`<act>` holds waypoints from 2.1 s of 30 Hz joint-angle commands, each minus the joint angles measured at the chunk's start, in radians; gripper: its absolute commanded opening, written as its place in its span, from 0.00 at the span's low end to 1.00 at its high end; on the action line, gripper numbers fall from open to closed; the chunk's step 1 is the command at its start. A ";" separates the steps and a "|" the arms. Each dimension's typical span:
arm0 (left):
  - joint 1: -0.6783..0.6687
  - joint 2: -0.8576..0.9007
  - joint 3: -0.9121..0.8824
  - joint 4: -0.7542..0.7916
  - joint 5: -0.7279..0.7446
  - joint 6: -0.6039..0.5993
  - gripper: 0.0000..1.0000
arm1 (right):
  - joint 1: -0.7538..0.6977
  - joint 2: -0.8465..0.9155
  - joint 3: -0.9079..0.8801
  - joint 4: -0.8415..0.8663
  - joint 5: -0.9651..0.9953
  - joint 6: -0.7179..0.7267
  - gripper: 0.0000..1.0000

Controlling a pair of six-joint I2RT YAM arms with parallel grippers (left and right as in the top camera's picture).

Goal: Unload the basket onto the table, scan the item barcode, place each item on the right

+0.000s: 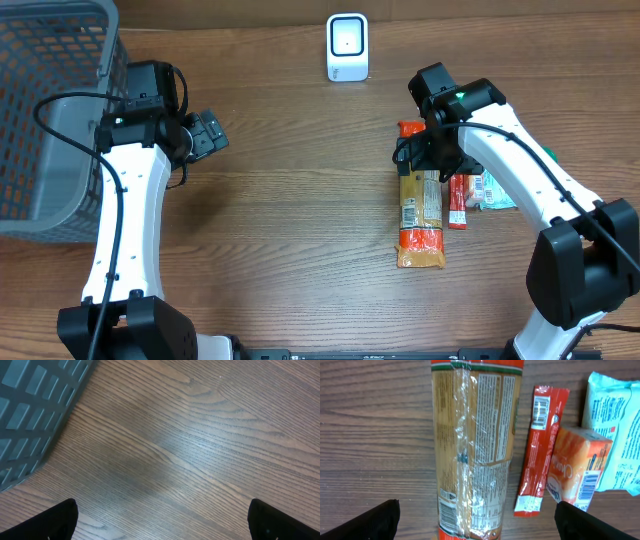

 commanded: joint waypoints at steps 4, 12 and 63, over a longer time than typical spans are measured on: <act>0.000 0.007 -0.003 0.000 -0.003 0.011 1.00 | -0.001 -0.011 -0.006 0.035 -0.006 -0.001 1.00; 0.000 0.007 -0.003 0.000 -0.003 0.011 1.00 | -0.001 -0.008 -0.006 0.072 -0.006 -0.001 1.00; 0.000 0.007 -0.003 0.000 -0.003 0.011 1.00 | -0.221 -1.542 -0.373 0.174 -0.005 -0.111 1.00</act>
